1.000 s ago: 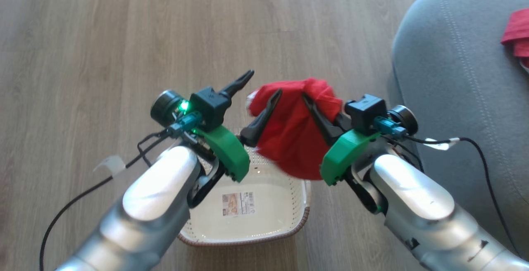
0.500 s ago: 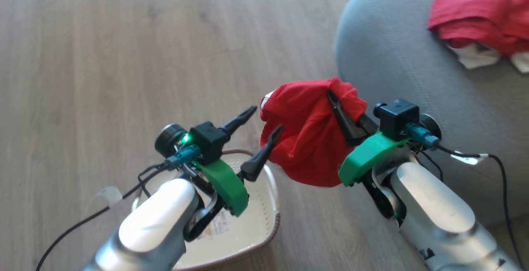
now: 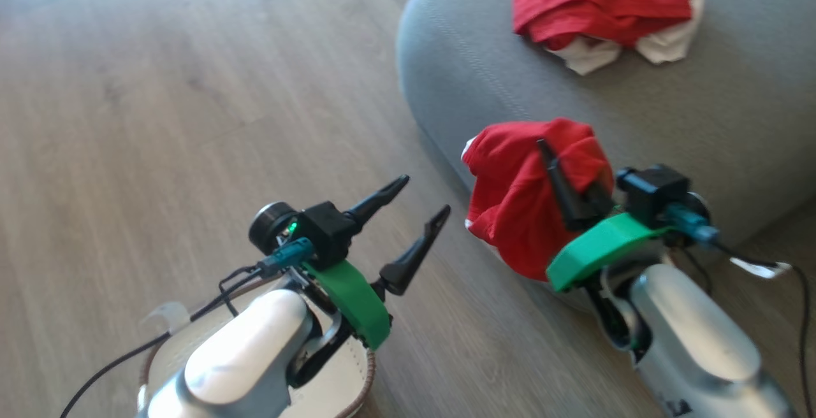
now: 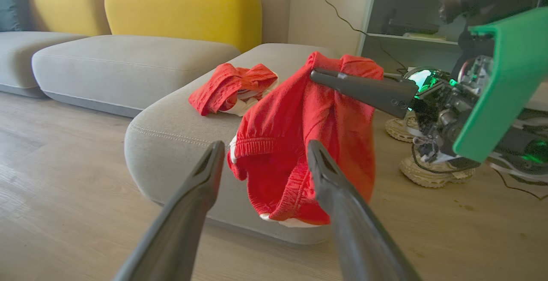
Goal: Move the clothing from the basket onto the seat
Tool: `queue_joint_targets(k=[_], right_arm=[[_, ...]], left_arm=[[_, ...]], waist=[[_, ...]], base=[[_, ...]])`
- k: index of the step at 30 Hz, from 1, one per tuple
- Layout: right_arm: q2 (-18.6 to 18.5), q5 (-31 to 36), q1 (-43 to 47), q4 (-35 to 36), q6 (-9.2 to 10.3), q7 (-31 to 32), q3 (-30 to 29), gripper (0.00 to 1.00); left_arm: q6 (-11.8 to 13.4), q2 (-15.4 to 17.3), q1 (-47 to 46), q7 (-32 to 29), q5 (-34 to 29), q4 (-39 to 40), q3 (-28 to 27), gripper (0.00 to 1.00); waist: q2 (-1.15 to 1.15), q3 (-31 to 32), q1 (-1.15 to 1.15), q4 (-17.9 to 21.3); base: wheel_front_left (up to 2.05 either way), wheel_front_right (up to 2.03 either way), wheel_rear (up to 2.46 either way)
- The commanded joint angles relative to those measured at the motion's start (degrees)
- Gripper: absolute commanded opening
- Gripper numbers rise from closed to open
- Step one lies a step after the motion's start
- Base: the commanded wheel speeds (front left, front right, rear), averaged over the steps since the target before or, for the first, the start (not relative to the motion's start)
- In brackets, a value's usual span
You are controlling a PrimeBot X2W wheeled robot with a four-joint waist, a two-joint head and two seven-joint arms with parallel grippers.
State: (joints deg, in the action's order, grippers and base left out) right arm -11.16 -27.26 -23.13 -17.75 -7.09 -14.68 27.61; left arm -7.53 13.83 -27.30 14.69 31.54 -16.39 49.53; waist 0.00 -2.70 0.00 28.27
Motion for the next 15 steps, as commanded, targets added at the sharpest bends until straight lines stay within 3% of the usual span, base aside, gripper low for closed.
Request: queue_joint_targets(k=[1,15], right_arm=[[0.0,0.3,-0.1,2.3,-0.4,-0.3,-0.4,0.0],[0.5,6.0,10.6,12.4,-0.4,-0.3,-15.9,0.0]], left_arm=[[0.0,1.1,-2.2,0.3,0.3,1.9,-1.7,1.0],[0.0,0.6,-7.1,0.3,2.3,3.7,4.6,1.0]], waist=[[0.0,0.0,0.0,1.8],[0.0,-3.3,0.0,3.7]], base=[[0.0,0.0,0.0],[0.0,0.0,0.0]])
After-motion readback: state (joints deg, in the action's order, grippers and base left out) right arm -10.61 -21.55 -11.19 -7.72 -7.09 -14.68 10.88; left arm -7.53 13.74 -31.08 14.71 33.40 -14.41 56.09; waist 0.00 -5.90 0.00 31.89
